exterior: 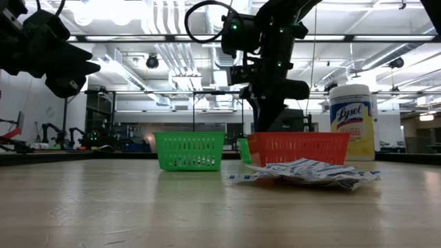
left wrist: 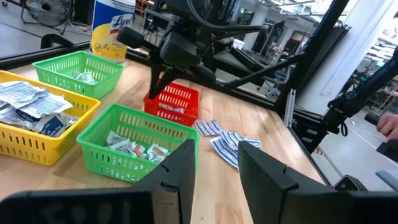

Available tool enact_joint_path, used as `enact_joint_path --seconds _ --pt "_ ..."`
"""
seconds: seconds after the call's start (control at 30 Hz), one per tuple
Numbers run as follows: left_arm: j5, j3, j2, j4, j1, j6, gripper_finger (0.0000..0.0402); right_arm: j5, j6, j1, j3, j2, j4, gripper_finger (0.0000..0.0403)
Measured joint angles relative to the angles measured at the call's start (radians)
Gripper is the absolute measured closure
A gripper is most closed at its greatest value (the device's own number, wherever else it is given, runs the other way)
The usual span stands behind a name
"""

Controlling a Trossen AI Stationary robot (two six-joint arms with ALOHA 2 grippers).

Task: Pick & Place First Aid Supplies
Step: Adjust the red bin on the table, then put the blue bandage pack into the red bin

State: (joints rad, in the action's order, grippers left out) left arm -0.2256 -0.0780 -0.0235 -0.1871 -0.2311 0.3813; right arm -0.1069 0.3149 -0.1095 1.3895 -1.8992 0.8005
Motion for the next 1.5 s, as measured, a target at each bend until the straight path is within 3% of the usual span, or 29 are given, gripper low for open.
enact_joint_path --seconds 0.5,0.77,1.0,1.07,1.3,1.5 --pt "-0.001 0.0 0.0 0.0 0.0 0.0 0.0287 0.033 -0.006 0.006 0.017 0.0 0.037 0.0394" --pt "-0.007 0.0 0.0 0.0 0.0 0.0 0.0287 0.048 -0.135 0.06 0.168 0.006 0.313 0.0394" --pt "-0.01 0.0 0.0 0.0 0.0 -0.005 0.0287 0.338 -0.191 0.142 0.253 0.007 0.416 0.0394" --pt "-0.01 0.0 0.0 0.0 0.0 -0.013 0.0287 0.368 -0.216 0.172 0.257 0.008 0.415 0.0394" --pt "-0.01 0.0 0.0 0.0 0.0 -0.013 0.0287 0.373 -0.383 0.297 0.232 0.008 0.416 0.0394" --pt "-0.009 0.0 0.0 0.0 0.0 -0.012 0.0287 0.37 -0.729 0.372 0.202 0.006 0.433 0.0394"
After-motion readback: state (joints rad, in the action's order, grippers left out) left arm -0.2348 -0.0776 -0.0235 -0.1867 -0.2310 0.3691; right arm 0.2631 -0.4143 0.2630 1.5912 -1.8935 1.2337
